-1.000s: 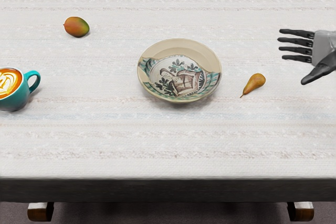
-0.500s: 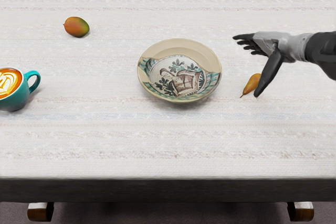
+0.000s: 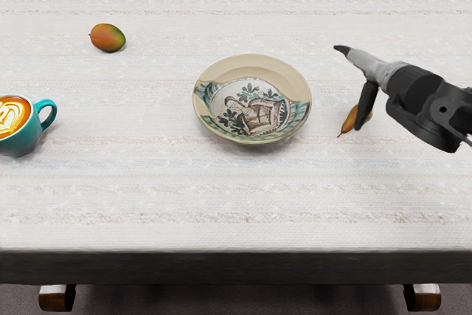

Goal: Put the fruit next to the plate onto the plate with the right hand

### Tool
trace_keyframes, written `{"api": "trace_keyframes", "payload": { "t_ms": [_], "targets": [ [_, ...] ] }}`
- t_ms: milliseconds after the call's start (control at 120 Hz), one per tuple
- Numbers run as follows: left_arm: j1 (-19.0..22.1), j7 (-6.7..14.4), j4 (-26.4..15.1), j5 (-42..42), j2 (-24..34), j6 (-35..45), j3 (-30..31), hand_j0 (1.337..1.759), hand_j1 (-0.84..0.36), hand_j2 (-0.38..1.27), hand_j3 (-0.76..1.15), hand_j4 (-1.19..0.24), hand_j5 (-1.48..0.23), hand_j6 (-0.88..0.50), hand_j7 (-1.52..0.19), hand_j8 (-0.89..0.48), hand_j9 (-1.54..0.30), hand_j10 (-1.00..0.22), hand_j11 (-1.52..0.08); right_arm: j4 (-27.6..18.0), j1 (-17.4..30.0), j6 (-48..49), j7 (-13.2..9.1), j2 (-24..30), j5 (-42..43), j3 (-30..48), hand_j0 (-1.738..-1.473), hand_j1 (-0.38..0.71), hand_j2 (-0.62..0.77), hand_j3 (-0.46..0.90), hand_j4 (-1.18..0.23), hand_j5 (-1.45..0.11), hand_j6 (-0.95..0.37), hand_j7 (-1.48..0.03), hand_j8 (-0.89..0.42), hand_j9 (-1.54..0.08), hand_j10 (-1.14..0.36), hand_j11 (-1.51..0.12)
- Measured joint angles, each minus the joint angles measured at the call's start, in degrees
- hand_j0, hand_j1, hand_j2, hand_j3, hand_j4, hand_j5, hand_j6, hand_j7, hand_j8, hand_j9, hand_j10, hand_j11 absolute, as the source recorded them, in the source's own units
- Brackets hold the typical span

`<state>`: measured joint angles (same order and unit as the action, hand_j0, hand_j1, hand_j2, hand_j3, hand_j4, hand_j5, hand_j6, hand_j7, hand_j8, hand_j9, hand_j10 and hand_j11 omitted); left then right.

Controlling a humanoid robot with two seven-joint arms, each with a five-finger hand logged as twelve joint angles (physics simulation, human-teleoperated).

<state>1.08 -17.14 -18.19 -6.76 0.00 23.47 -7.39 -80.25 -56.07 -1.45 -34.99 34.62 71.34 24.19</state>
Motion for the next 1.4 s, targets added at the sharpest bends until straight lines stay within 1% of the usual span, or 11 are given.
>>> {"api": "trace_keyframes", "payload": {
  "t_ms": [100,158,292,550,667,975,1267,1400],
  "targets": [
    [0.1,0.0,0.0,0.0,0.0,0.0,0.0,1.658,0.35,0.00,0.00,0.00,0.00,0.00,0.00,0.00,0.00,0.00,0.00,0.9,1.1,-3.6,0.0,-1.8,0.8,-1.5,-1.658,-0.35,0.00,0.00,0.00,0.00,-0.01,0.00,0.00,0.00,0.00,0.00],
    [0.0,0.0,0.0,0.0,0.0,0.0,0.0,1.658,0.35,0.00,0.00,0.00,0.00,0.00,0.00,0.00,0.00,0.00,0.00,2.3,1.7,-5.7,0.0,-3.3,1.1,-2.4,-1.658,-0.35,0.00,0.00,0.00,0.00,-0.01,0.00,0.00,0.00,0.00,0.00],
    [0.0,0.0,0.0,0.0,0.0,0.0,0.0,1.658,0.35,0.00,0.00,0.00,0.00,0.00,0.00,0.00,0.00,0.00,0.00,4.3,2.4,-7.7,0.0,-4.9,1.4,-3.6,-1.658,-0.35,0.00,0.00,0.00,0.00,-0.01,0.00,0.00,0.00,0.00,0.00],
    [0.0,0.0,0.0,0.0,0.0,0.0,0.0,1.658,0.35,0.00,0.00,0.00,0.00,0.00,0.00,0.00,0.00,0.00,0.00,5.0,2.5,-8.4,0.0,-3.4,1.6,-4.5,-1.658,-0.32,0.00,0.00,-0.02,-0.03,-0.03,-0.03,-0.03,-0.03,-0.02,-0.03],
    [0.0,0.0,0.0,0.0,0.0,0.0,0.0,1.658,0.35,0.00,0.00,0.00,0.00,0.00,0.00,0.00,0.00,0.00,0.00,5.4,2.4,-11.3,0.0,-2.6,2.6,-5.5,-1.658,-0.31,0.00,0.00,-0.04,-0.04,-0.04,-0.04,-0.04,-0.04,-0.03,-0.04],
    [0.0,0.0,0.0,0.0,0.0,0.0,0.0,1.658,0.35,0.00,0.00,0.00,0.00,0.00,0.00,0.00,0.00,0.00,0.00,6.9,2.6,-16.7,0.0,-3.1,3.1,-7.1,-1.658,-0.25,-0.01,0.00,-0.09,-0.11,-0.09,-0.11,-0.09,-0.11,-0.09,-0.11],
    [0.0,0.0,0.0,0.0,0.0,0.0,0.0,1.658,0.35,0.00,0.00,0.00,0.00,0.00,0.00,0.00,0.00,0.00,0.00,7.1,2.7,-17.5,0.0,-3.3,3.0,-8.1,-1.658,-0.23,-0.02,0.00,-0.11,-0.13,-0.11,-0.13,-0.11,-0.13,-0.11,-0.13],
    [0.0,0.0,0.0,0.0,0.0,0.0,0.0,1.658,0.35,0.00,0.00,0.00,0.00,0.00,0.00,0.00,0.00,0.00,0.00,7.1,2.8,-17.5,0.0,-3.3,2.9,-8.3,-1.658,-0.19,-0.02,0.00,-0.14,-0.18,-0.14,-0.18,-0.14,-0.18,-0.14,-0.18]
  ]
}}
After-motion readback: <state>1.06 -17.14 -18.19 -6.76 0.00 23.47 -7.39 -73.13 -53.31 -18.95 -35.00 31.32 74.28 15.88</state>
